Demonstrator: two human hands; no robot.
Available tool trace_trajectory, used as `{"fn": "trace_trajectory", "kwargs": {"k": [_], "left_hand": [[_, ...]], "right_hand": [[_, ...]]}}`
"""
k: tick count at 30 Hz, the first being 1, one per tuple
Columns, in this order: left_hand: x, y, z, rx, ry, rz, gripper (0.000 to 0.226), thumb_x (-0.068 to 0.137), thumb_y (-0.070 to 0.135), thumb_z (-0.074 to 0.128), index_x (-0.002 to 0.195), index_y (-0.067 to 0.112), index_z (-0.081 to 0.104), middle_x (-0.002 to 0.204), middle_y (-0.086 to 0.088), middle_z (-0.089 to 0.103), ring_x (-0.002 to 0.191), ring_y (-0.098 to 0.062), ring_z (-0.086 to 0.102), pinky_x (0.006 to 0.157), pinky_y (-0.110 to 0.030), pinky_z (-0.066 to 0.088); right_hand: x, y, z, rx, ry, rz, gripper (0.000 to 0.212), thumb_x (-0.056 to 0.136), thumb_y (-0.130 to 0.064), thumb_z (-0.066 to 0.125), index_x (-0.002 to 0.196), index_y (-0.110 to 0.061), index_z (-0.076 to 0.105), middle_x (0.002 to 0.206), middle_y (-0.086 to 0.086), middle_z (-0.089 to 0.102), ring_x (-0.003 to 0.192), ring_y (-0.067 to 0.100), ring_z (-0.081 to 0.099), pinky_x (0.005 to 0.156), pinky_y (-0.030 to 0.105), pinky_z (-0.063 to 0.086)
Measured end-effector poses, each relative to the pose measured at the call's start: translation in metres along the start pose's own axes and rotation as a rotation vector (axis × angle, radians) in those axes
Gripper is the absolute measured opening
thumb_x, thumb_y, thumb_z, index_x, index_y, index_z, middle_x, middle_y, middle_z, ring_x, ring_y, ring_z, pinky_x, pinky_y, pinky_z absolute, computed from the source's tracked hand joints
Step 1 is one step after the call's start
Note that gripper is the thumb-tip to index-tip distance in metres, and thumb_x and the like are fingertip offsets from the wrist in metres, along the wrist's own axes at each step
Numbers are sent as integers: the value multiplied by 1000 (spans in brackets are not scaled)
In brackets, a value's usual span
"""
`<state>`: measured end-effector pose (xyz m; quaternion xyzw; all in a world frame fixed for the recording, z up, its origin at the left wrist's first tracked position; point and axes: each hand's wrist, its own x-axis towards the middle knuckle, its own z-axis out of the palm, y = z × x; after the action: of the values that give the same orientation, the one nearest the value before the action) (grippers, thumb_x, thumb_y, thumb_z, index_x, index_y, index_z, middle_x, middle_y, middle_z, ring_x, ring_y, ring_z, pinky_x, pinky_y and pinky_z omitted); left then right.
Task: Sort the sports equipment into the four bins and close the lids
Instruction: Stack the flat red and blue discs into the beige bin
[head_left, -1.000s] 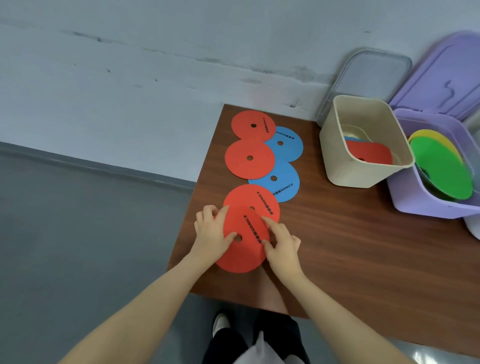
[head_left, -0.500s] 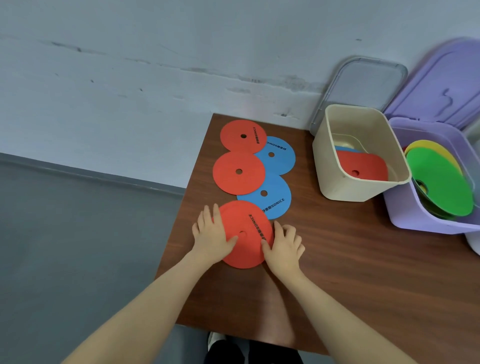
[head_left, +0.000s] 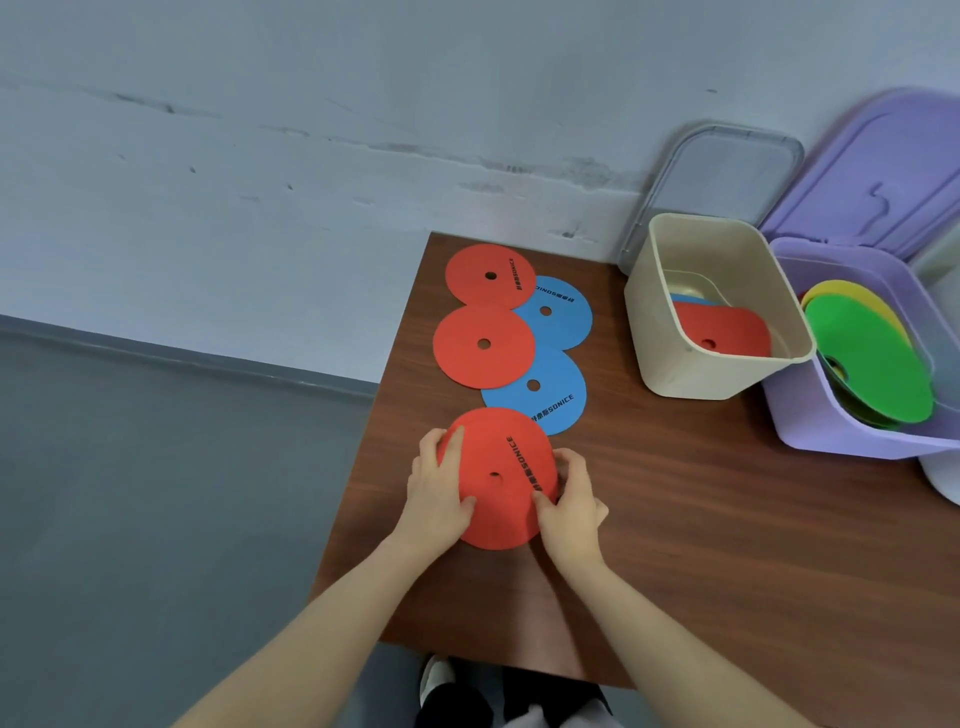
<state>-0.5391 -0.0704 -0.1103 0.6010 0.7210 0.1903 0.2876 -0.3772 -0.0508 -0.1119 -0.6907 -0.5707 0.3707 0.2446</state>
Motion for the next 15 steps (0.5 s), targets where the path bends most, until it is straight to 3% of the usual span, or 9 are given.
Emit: {"fn": "trace_trajectory", "kwargs": {"k": [3,7,15], "left_hand": [[-3,-4,-5,22,17,18,84,78,13,66,146,17,17,142,-7,16,120,-28,35,104,-40,32],[3,0,-12,9,21,65,82,78,11,62,147,17,18,141,-7,18,118,-27,35,104,-40,32],[65,30,-33,5,124,71,78,83,6,61,147,16,17,146,-5,15,125,-26,30,107,-35,28]], "right_hand": [[-3,-7,-7,24,14,-51,48,79,-2,60,108,-36,44,105,-17,58,101,4,54,96,34,28],[1,-16,-19,84,63,-102,54,77,0,58,104,-44,43,102,-20,59,97,3,56,99,46,38],[65,-52,-44,79,49,-129,42,85,-3,58,106,-37,44,86,-14,56,79,7,55,94,48,42]]}}
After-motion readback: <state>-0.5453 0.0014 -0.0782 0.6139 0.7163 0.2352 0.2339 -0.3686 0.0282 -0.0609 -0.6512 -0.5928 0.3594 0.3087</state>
